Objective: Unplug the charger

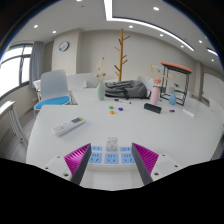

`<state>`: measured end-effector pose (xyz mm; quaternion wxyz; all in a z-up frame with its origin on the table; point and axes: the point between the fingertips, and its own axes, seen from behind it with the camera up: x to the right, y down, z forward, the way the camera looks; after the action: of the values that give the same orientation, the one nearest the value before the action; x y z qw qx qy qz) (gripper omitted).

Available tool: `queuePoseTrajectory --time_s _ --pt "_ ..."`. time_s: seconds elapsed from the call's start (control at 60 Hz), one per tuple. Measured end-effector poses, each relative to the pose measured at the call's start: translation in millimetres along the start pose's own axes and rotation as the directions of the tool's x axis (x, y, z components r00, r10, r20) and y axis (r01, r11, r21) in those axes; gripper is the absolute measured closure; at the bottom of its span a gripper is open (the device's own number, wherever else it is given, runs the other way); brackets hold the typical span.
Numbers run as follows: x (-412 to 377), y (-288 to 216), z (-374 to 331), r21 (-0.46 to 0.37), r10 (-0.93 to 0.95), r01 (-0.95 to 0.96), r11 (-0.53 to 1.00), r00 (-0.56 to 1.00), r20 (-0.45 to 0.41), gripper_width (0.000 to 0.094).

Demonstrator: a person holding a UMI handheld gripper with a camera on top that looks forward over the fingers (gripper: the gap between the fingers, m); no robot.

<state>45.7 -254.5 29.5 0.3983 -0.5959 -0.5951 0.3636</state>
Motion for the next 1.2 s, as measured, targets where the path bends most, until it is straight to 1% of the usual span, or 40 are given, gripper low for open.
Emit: queuePoseTrajectory --time_s 0.167,0.2,0.25,0.283,0.317,0.333,0.35,0.367,0.433,0.483,0.567,0.583,0.617,0.667,0.683,0.7,0.75,0.783,0.85,0.883,0.967,1.017,1.067,1.2 --pt "2.0 -3.3 49.4 -0.006 -0.018 0.018 1.000 1.000 0.014 0.0087" --pt "1.6 -3.4 55.5 -0.007 -0.021 0.021 1.000 1.000 0.017 0.0098" --pt "1.5 -0.6 66.3 -0.015 -0.025 0.025 1.000 0.999 0.021 0.0137" --pt "0.7 -1.3 70.8 -0.013 -0.020 0.020 1.000 0.999 0.025 0.0205" --pt "0.8 -0.1 74.9 -0.016 -0.014 0.014 1.000 1.000 0.026 0.0334" --pt "0.2 0.8 76.4 -0.020 -0.010 0.011 1.000 1.000 0.028 0.0427" --pt "-1.6 1.9 77.9 -0.025 -0.003 0.004 1.000 0.999 0.036 0.0544" --pt "-2.0 3.3 77.4 -0.032 0.009 -0.008 0.999 0.999 0.043 0.0706" --pt "-1.1 2.8 77.3 -0.045 0.038 -0.036 0.998 0.998 0.043 0.0820" --pt "-2.0 1.3 79.5 -0.041 0.020 -0.018 0.999 0.999 0.042 0.0872" --pt "-1.6 -3.0 76.5 -0.049 0.035 -0.033 0.998 0.998 0.047 0.0883" --pt "-0.8 -11.0 74.1 -0.030 0.048 -0.047 0.998 0.998 0.051 0.0886" --pt "4.7 -44.4 62.3 0.071 0.053 -0.057 0.996 0.997 0.048 0.0888" --pt "18.1 -104.4 41.2 0.214 -0.027 0.028 0.976 1.000 -0.008 0.0889" --pt "20.0 -117.9 39.8 0.235 -0.030 0.033 0.972 0.999 -0.016 0.0890" --pt "20.7 -128.7 38.0 0.234 -0.019 0.020 0.972 1.000 -0.009 0.0890" --pt "15.1 -137.9 39.1 0.157 0.032 -0.042 0.987 0.997 0.064 0.0890" --pt "20.0 -147.7 36.4 0.123 0.048 -0.057 0.991 0.996 0.079 0.0889" --pt "49.4 -166.5 27.1 0.123 0.027 -0.034 0.992 0.998 0.058 0.0889" --pt "67.5 -166.6 26.5 0.121 0.028 -0.033 0.992 0.999 0.043 0.0889" --pt "117.5 -159.8 14.6 0.079 0.038 -0.038 0.996 0.999 0.001 0.0889" --pt "149.7 -149.3 12.4 0.060 0.027 -0.024 0.998 0.999 -0.039 0.0889" --pt "178.9 -127.2 15.8 0.012 0.025 -0.024 1.000 0.997 -0.079 0.0889" --pt "230.5 -54.0 38.6 -0.127 0.021 -0.036 0.991 0.993 -0.116 0.0884"
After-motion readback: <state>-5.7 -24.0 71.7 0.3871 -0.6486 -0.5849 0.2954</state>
